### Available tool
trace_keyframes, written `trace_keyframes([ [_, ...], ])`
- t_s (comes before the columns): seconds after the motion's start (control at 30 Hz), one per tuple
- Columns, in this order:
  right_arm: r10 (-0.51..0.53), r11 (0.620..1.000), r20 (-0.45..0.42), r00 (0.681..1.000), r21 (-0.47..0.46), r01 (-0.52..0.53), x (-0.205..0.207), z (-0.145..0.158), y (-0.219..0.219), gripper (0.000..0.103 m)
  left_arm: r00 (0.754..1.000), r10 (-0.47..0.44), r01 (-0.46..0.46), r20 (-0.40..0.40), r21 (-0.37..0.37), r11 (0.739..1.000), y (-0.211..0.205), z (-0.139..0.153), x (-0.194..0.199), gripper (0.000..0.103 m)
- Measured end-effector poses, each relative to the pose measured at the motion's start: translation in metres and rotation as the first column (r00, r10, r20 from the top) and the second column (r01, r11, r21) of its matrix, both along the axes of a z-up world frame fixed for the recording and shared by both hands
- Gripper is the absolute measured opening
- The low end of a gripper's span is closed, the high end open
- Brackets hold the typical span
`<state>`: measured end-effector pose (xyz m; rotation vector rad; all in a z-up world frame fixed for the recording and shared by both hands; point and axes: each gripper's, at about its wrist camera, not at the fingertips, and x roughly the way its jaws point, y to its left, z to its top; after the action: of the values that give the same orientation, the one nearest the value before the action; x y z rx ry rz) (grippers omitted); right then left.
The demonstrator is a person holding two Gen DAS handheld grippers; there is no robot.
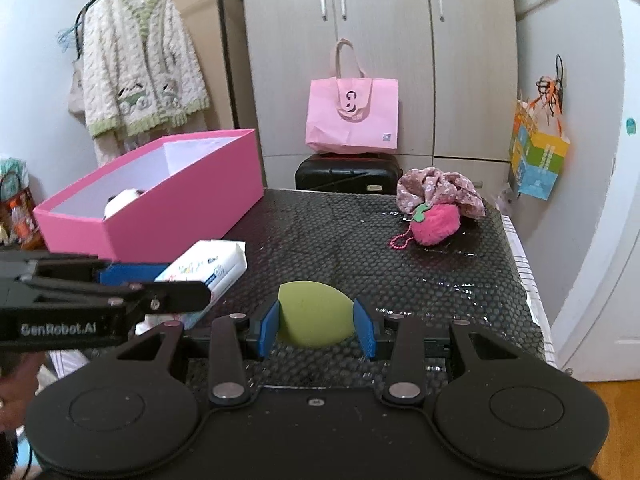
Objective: Organize soft objects
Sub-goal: 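Lift the tissue pack with the left gripper while the right gripper lifts the green sponge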
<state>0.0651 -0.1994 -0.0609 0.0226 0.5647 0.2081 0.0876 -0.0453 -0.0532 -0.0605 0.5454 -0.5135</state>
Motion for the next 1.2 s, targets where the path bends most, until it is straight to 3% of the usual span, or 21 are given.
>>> trace_keyframes([
  [0.4,0.104,0.994,0.013,0.995,-0.028,-0.103,-0.038,0.021,0.024,0.045,0.998,-0.063,0.063,-0.028,0.022,0.998,0.044,0.021,-0.022,0.040],
  [0.57,0.170,0.985,0.031,0.985,-0.002,-0.170,-0.049,0.035,0.031,0.045,0.996,-0.073,0.070,0.052,0.053,0.996,0.072,0.051,-0.039,0.038],
  [0.7,0.215,0.976,0.043,0.976,0.023,-0.216,-0.044,0.042,0.040,0.045,0.998,-0.023,0.020,0.060,0.041,0.999,0.089,0.062,-0.041,0.037],
  [0.83,0.212,0.976,0.020,0.977,0.045,-0.213,-0.026,0.034,0.046,0.045,1.000,-0.005,0.005,-0.005,0.014,1.000,0.098,0.038,-0.034,0.037],
  [0.9,0.207,0.977,0.018,0.978,0.050,-0.207,-0.019,0.030,0.048,0.045,0.996,0.012,-0.012,-0.092,0.003,1.000,0.102,0.013,-0.028,0.037],
  [1.07,0.201,0.978,-0.006,0.980,0.052,-0.200,-0.008,0.022,0.048,0.045,0.973,0.123,-0.127,-0.197,-0.006,0.992,0.120,-0.050,-0.035,0.047],
  [1.13,0.191,0.980,-0.019,0.981,0.054,-0.190,-0.005,0.019,0.046,0.046,0.982,0.099,-0.102,-0.158,-0.010,0.995,0.126,-0.059,-0.051,0.050],
  [1.2,0.188,0.981,-0.026,0.982,0.047,-0.186,-0.004,0.017,0.043,0.046,0.973,0.051,-0.061,-0.223,-0.041,0.997,0.130,-0.064,-0.055,0.050],
])
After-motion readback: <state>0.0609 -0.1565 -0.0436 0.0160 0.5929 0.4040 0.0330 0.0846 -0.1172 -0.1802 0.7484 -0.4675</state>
